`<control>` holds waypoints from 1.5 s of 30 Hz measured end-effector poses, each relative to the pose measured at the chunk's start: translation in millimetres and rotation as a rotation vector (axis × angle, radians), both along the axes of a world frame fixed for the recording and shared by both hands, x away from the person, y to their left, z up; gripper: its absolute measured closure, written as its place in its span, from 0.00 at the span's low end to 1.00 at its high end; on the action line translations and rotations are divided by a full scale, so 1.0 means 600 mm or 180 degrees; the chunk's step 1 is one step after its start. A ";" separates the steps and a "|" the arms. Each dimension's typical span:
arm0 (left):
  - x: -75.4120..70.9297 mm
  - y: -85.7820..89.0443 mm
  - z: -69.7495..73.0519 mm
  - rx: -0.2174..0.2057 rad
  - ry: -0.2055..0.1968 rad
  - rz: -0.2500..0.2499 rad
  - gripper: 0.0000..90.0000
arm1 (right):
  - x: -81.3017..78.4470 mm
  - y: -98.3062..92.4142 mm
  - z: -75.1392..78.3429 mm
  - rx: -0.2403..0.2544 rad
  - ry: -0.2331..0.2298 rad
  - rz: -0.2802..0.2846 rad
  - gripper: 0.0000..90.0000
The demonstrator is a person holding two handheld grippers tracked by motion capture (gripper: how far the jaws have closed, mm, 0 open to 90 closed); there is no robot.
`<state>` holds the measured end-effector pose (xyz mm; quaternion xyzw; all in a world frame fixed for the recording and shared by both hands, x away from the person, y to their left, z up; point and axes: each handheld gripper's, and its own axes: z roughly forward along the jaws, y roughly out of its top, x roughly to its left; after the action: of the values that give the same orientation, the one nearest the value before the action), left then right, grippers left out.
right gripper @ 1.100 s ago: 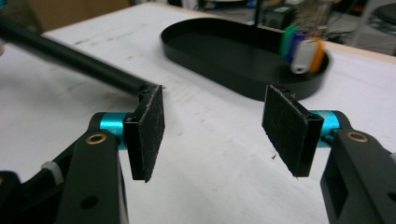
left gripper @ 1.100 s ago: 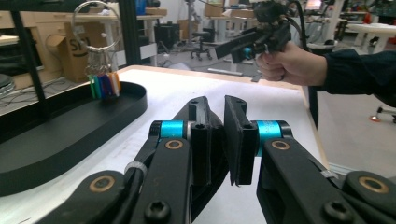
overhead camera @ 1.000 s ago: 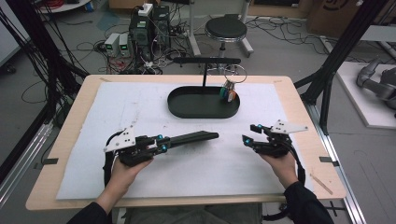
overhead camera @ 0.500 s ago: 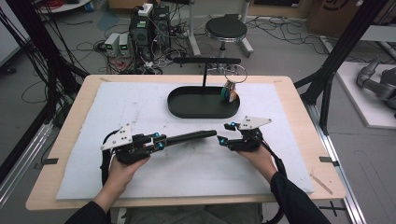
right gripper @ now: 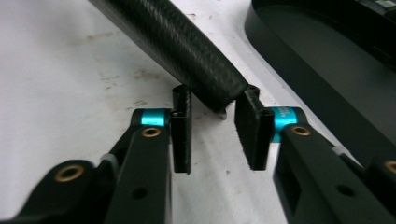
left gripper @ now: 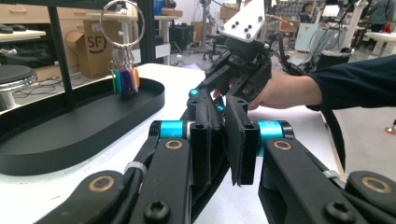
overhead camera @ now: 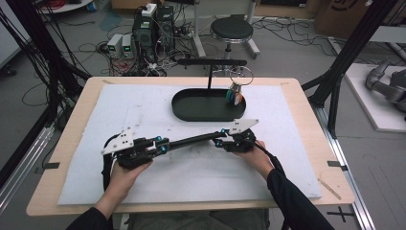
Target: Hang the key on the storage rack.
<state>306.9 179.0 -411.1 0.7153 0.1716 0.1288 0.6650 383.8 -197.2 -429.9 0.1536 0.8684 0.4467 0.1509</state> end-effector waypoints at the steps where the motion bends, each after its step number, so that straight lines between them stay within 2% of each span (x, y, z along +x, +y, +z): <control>1: 0.000 0.001 0.000 -0.0016 0.0002 -0.0008 0.89 | -0.003 -0.002 0.003 0.0002 0.0020 0.0012 0.81; 6: 0.000 0.000 0.001 -0.0119 0.0045 -0.0049 0.88 | -0.025 -0.021 0.030 0.0058 0.0077 -0.0039 0.84; 9: 0.002 -0.003 -0.003 -0.0111 0.0100 -0.0082 0.88 | -0.038 -0.037 0.042 0.0127 0.0148 -0.0046 0.85; 11: 0.004 -0.008 -0.007 -0.0063 0.0125 -0.0102 0.88 | -0.046 -0.046 0.044 0.0121 0.0249 -0.0053 0.86; 16: 0.012 -0.023 -0.023 0.0165 0.0194 -0.0146 0.87 | -0.055 -0.061 0.023 0.0092 0.0430 -0.0134 0.87; 19: 0.015 -0.022 -0.026 0.0126 0.0183 -0.0117 0.86 | -0.054 -0.067 0.016 0.0168 0.0501 -0.0155 0.87; 21: 0.015 -0.022 -0.026 0.0137 0.0149 -0.0052 0.81 | -0.055 -0.066 0.015 0.0190 0.0518 -0.0193 0.87; 22: 0.016 -0.022 -0.026 0.0188 0.0114 -0.0017 0.75 | -0.054 -0.066 0.016 0.0200 0.0536 -0.0199 0.87; 24: 0.018 -0.026 -0.030 0.0322 0.0176 0.0055 0.55 | -0.053 -0.067 0.014 0.0240 0.0577 -0.0223 0.87; 26: 0.020 -0.032 -0.034 0.0415 0.0218 0.0006 0.48 | -0.052 -0.067 0.014 0.0241 0.0539 -0.0227 0.88; 28: 0.020 -0.039 -0.037 0.0551 0.0164 0.0016 0.45 | -0.052 -0.067 0.014 0.0245 0.0545 -0.0225 0.88; 30: 0.021 -0.044 -0.040 0.0623 0.0139 0.0009 0.45 | -0.052 -0.067 0.014 0.0244 0.0548 -0.0204 0.88; 33: 0.025 -0.047 -0.044 0.0687 0.0170 0.0023 0.48 | -0.052 -0.067 0.014 0.0249 0.0554 -0.0184 0.88; 36: 0.029 -0.043 -0.047 0.0707 0.0207 -0.0032 0.61 | -0.053 -0.067 0.014 0.0241 0.0548 -0.0170 0.87; 37: 0.030 -0.042 -0.047 0.0694 0.0212 -0.0057 0.66 | -0.052 -0.067 0.014 0.0237 0.0505 -0.0151 0.86; 39: 0.031 -0.039 -0.047 0.0702 0.0189 -0.0099 0.76 | -0.052 -0.068 0.013 0.0237 0.0509 -0.0133 0.84; 42: 0.032 -0.037 -0.048 0.0687 0.0195 -0.0124 0.81 | -0.051 -0.069 0.012 0.0241 0.0494 -0.0107 0.79; 45: 0.036 -0.032 -0.049 0.0626 0.0251 -0.0163 0.82 | -0.047 -0.074 0.012 0.0313 0.0465 -0.0062 0.63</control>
<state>328.4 159.7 -440.4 0.7858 0.1659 0.0997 0.5874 355.4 -241.3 -422.5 0.2014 0.8526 0.4748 0.0838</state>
